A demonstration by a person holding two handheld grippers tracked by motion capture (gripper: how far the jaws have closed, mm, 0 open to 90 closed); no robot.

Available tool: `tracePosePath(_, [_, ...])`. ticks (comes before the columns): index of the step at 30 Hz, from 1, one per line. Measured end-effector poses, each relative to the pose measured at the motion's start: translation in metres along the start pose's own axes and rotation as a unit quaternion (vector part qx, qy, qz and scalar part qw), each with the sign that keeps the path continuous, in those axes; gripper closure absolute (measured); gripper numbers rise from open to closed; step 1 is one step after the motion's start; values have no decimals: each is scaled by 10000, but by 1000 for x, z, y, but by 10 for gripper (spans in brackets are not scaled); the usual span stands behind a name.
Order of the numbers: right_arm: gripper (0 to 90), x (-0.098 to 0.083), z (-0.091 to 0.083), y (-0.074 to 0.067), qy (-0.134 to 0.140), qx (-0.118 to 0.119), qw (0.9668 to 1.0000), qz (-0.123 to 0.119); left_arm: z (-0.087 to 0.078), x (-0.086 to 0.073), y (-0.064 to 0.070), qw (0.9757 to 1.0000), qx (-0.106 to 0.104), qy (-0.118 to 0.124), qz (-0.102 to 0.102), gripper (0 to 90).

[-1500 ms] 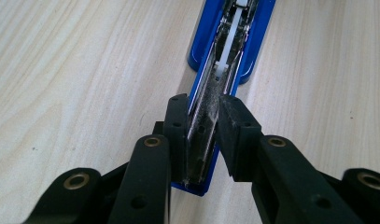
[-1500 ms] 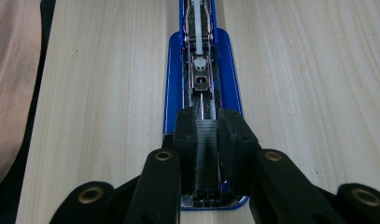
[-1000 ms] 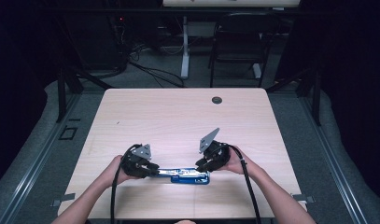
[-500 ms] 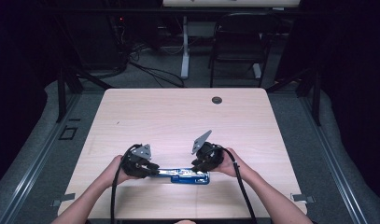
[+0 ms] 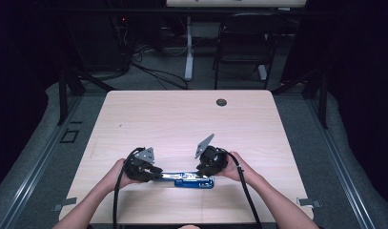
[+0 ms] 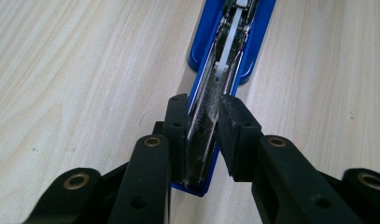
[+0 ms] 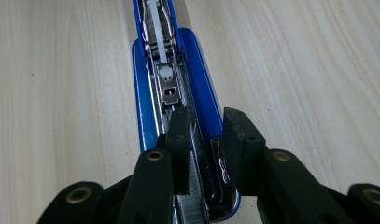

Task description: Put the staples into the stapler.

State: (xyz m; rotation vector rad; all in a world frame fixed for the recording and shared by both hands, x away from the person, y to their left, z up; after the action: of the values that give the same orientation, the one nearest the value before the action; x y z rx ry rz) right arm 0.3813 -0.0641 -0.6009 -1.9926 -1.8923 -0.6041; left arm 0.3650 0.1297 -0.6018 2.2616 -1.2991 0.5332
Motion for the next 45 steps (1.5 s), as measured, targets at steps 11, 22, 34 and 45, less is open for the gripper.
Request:
tracePosePath(11, [837, 8, -4, -1, 256, -98, 9995, 150, 0, 0, 0, 10000, 12, 2, 17, 737])
tracePosePath(22, [900, 23, 1, -7, 458, -153, 9986, 206, -1, 0, 0, 10000, 31, 24, 28, 737])
tracePosePath(34, [900, 39, 17, -14, 509, -72, 9985, 204, -1, 0, 0, 10000, 33, 25, 38, 737])
tracePosePath(45, [900, 46, 26, -16, 581, -76, 9979, 261, -2, 0, 0, 10000, 18, 30, 48, 728])
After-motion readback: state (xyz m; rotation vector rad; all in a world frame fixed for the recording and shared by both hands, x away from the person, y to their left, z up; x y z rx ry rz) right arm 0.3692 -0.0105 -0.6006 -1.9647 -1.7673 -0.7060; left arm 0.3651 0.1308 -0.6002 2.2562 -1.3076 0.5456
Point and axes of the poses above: each handheld gripper's, and its own axes: z roughly forward along the jaws, x roughly out of its top, y roughly to its right, the point moved 8 cm from there along z, roughly forward along the jaws, and after that the axes turned 13 degrees about -z, right-handed, at the moved point
